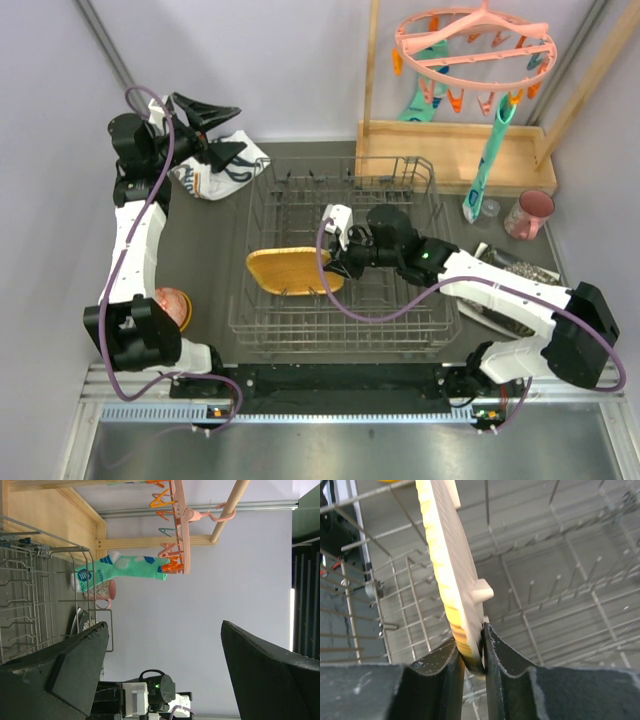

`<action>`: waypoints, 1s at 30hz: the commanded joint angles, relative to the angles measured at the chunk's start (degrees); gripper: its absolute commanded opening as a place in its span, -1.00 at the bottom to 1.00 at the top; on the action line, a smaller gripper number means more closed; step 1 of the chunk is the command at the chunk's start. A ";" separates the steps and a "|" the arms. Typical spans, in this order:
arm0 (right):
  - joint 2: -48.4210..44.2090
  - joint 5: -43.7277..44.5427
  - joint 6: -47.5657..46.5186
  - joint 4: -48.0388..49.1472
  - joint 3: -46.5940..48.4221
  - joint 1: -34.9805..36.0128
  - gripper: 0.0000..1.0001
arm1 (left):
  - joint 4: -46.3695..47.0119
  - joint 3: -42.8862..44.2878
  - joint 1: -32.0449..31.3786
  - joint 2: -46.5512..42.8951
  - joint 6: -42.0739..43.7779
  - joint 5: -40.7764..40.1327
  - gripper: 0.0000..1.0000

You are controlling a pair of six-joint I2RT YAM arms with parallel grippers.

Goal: Load the mixed dishes into the dish rack
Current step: Insert the plate into the dish rack

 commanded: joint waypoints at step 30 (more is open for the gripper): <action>-3.67 3.28 2.06 -1.08 4.33 0.98 -1.00 | 4.68 -1.17 0.28 -2.31 -1.25 0.80 0.95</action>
